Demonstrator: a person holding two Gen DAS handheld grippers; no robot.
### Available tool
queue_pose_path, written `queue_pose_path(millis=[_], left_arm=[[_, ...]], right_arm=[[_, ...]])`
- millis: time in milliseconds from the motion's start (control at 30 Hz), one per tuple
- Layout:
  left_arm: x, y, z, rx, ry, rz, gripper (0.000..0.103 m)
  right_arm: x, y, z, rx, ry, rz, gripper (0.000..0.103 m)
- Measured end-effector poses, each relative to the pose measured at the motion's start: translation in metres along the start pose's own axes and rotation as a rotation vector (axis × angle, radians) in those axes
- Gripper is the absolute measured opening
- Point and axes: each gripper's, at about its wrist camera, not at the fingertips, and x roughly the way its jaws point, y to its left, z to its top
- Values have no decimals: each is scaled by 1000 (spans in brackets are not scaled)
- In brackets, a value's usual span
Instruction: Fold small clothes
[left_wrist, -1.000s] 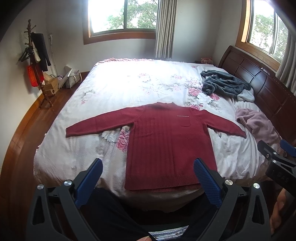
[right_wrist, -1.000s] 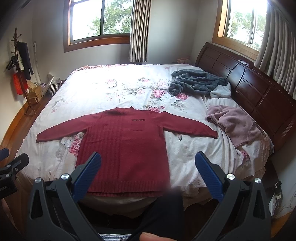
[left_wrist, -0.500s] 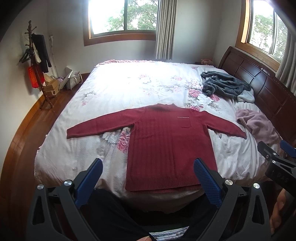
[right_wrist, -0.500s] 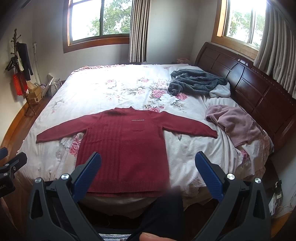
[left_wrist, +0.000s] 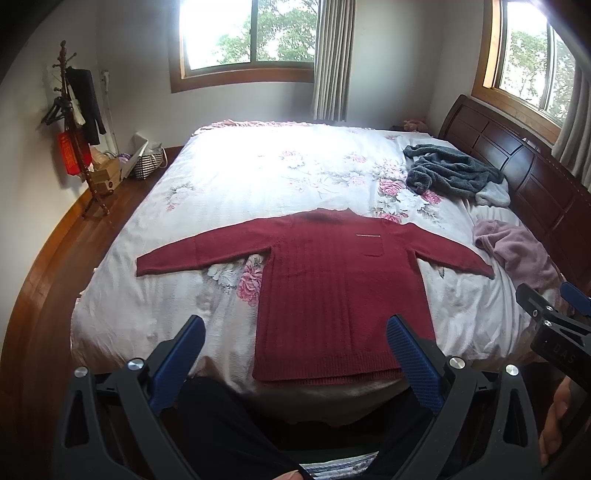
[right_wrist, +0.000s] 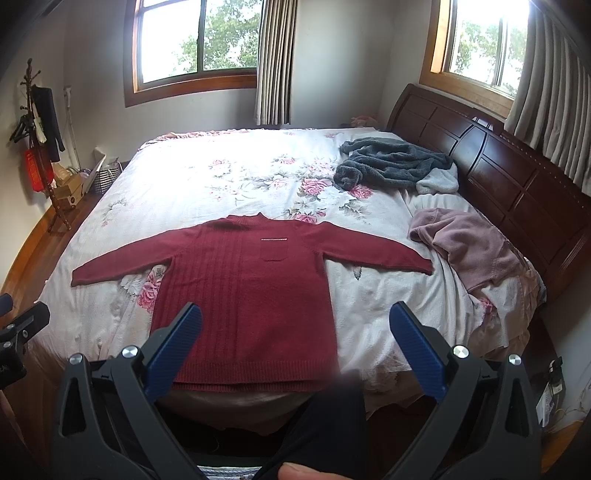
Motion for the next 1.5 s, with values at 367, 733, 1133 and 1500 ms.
queue_pose_path(millis=[367, 733, 1133, 1500], left_arm=[[0, 1, 1, 1, -1, 0, 99], [-1, 3, 2, -2, 1, 2, 99], [3, 6, 1, -5, 9, 4, 99], [75, 21, -8, -67, 128, -58, 99]], right_arm=[[-1, 1, 0, 1, -3, -2, 100], [-2, 2, -3, 4, 0, -1, 100], [2, 3, -4, 6, 8, -2, 100], [56, -21, -4, 21, -6, 62, 100]])
